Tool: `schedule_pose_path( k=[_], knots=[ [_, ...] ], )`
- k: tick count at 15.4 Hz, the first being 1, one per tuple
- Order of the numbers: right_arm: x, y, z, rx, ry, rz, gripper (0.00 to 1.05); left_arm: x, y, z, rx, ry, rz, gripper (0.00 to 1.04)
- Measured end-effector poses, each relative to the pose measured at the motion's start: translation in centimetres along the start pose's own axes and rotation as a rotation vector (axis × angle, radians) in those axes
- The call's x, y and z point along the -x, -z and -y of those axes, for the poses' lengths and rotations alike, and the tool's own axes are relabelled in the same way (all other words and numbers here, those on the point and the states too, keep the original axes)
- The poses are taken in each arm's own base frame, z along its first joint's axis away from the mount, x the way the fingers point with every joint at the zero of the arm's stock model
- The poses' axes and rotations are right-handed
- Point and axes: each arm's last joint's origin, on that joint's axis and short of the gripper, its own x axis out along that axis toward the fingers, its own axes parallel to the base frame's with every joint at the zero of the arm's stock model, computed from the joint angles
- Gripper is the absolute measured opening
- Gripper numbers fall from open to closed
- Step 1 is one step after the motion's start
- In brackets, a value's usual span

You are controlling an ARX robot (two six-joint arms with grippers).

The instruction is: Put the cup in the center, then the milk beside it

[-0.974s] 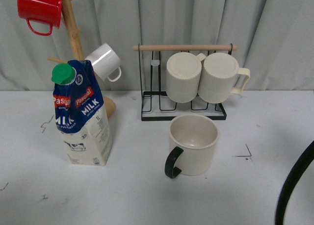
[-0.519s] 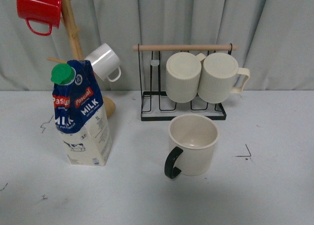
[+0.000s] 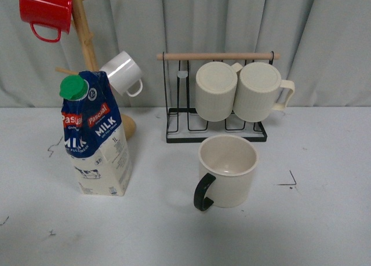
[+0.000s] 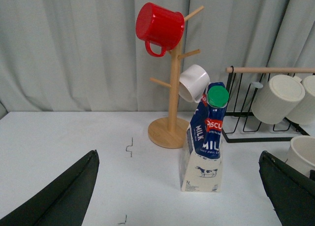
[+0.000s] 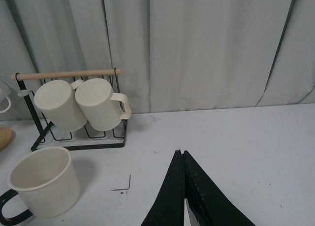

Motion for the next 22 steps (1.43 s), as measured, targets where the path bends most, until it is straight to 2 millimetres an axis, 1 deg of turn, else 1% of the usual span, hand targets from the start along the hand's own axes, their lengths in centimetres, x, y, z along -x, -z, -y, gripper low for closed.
schedule_pose_path(
  k=[7, 17, 18, 19, 20, 22],
  knots=[
    [1.3, -0.4, 0.0, 0.0, 0.0, 0.012, 0.02, 0.0, 0.0, 0.0, 0.0, 0.0, 0.0, 0.98],
    [2.8, -0.4, 0.0, 0.0, 0.0, 0.014, 0.02, 0.0, 0.0, 0.0, 0.0, 0.0, 0.0, 0.98],
    [2.9, -0.3, 0.0, 0.0, 0.0, 0.01, 0.02, 0.0, 0.0, 0.0, 0.0, 0.0, 0.0, 0.98],
    [3.6, 0.3, 0.0, 0.0, -0.002, -0.04, 0.02, 0.0, 0.0, 0.0, 0.0, 0.0, 0.0, 0.98],
    [3.9, -0.2, 0.0, 0.0, -0.003, 0.017, 0.02, 0.0, 0.0, 0.0, 0.0, 0.0, -0.001, 0.98],
    [3.9, 0.0, 0.0, 0.0, -0.003, 0.003, 0.02, 0.0, 0.0, 0.0, 0.0, 0.0, 0.001, 0.98]
  ],
)
